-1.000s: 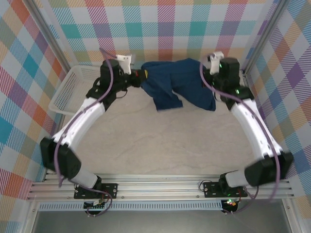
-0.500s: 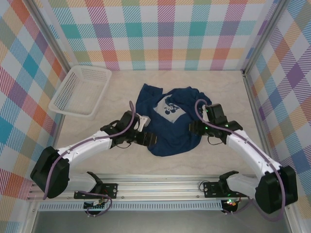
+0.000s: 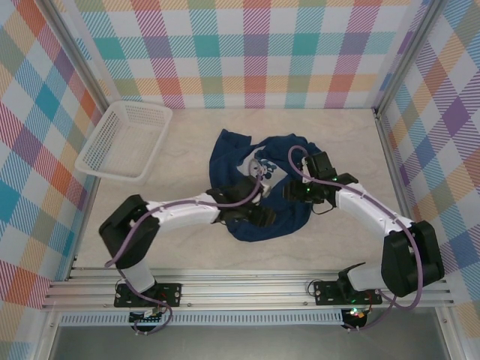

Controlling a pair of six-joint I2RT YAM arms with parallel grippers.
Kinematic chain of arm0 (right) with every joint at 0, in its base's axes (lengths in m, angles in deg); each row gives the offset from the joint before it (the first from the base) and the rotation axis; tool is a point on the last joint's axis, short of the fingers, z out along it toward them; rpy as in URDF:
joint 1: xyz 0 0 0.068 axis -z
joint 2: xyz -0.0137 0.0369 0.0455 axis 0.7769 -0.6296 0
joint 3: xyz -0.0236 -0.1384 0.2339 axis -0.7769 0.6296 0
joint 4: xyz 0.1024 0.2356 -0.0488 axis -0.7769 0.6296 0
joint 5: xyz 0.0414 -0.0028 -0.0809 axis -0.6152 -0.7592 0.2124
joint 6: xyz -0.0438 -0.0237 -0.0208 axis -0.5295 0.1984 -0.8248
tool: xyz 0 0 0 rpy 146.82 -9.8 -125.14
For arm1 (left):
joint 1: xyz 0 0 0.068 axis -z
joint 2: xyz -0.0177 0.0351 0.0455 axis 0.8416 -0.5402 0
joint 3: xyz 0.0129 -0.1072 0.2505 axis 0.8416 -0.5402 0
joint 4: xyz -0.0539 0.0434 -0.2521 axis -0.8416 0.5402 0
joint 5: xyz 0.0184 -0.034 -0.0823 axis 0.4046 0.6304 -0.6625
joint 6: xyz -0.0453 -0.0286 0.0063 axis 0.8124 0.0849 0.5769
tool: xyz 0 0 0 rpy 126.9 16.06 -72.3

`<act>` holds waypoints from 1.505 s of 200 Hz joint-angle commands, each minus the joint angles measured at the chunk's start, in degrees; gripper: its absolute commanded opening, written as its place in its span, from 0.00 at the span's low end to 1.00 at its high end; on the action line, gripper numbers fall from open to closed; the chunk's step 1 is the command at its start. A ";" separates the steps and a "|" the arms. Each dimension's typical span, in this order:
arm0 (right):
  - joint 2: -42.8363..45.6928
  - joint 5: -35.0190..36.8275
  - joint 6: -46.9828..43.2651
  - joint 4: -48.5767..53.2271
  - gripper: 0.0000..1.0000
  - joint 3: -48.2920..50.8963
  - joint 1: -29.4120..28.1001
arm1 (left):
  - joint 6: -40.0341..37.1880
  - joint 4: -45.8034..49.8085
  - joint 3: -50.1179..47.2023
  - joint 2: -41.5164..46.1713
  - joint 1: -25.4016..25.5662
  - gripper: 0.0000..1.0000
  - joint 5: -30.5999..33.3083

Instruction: Fold the inside-out t-shirt

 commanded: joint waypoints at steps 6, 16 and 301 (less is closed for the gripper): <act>-1.89 -0.06 0.50 1.25 0.61 1.62 1.37 | -6.47 -4.09 4.87 -6.82 2.78 0.69 10.22; -3.42 -1.44 0.68 0.19 0.60 2.05 1.37 | -6.74 -6.27 5.37 -9.12 2.78 0.64 11.43; -2.07 -2.22 -20.16 -11.38 0.66 2.93 -14.26 | 2.24 -2.29 -4.81 9.33 -22.71 0.00 -31.25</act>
